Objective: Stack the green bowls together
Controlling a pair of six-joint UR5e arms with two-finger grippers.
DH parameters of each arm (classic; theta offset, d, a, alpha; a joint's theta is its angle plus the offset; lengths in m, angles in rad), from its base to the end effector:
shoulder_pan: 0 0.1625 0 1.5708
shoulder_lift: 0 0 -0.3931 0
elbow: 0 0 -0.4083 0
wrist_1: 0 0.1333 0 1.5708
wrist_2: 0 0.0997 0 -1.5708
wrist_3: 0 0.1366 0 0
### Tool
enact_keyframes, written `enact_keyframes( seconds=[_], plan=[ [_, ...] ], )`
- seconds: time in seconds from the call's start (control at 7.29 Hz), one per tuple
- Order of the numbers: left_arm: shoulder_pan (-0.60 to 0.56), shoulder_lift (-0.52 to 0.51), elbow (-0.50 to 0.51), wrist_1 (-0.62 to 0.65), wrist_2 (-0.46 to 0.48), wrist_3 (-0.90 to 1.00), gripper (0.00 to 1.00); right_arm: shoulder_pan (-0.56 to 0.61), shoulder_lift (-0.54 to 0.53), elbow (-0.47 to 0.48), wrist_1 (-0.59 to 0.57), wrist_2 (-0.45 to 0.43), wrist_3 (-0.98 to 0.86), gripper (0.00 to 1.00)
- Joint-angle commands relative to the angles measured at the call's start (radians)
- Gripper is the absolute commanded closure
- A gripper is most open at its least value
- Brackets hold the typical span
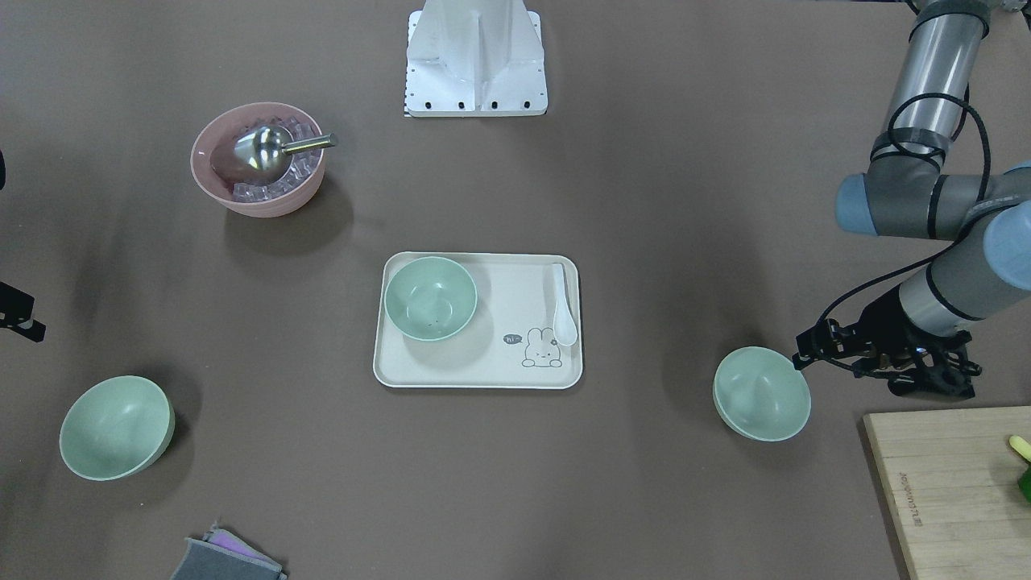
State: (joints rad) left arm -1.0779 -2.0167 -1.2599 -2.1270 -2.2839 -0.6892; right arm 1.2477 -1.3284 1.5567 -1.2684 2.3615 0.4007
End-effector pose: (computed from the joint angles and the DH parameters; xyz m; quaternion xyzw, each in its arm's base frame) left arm 0.3005 -0.6523 0.4783 0.0806 0.4496 0.0313 0.8890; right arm -0.1646 -0.6057 0.4841 0.0948 -0.4333 -0.0664 0.8938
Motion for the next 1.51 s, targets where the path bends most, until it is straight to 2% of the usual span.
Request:
enact_keyframes(
  seconds=[0.0,0.27,0.41,0.55,0.69,0.82,1.1,1.37],
  plan=[
    [0.026,-0.04,0.056,-0.004,0.044,-0.003,0.03,-0.001,0.006,-0.004,0.0,-0.002,0.0,0.0],
    [0.05,-0.046,0.076,-0.004,0.044,-0.001,0.03,-0.001,0.017,-0.027,0.0,-0.001,0.0,0.0],
    [0.067,-0.045,0.082,-0.005,0.046,0.008,0.08,-0.001,0.021,-0.038,0.001,-0.001,0.0,0.0],
    [0.067,-0.048,0.08,-0.005,0.044,0.007,0.19,-0.001,0.024,-0.043,0.001,0.001,0.0,0.0],
    [0.065,-0.047,0.079,-0.005,0.041,0.007,0.5,0.001,0.026,-0.043,0.0,0.001,0.0,0.0],
    [0.058,-0.046,0.073,-0.005,0.034,0.007,0.7,0.001,0.032,-0.043,0.001,0.001,0.0,0.0],
    [0.007,-0.045,0.063,-0.004,-0.009,0.013,0.71,0.001,0.032,-0.043,0.0,0.001,0.0,0.0],
    [0.006,-0.045,0.071,-0.001,-0.011,0.01,0.88,-0.001,0.031,-0.046,0.0,-0.001,0.001,0.0]
  ],
)
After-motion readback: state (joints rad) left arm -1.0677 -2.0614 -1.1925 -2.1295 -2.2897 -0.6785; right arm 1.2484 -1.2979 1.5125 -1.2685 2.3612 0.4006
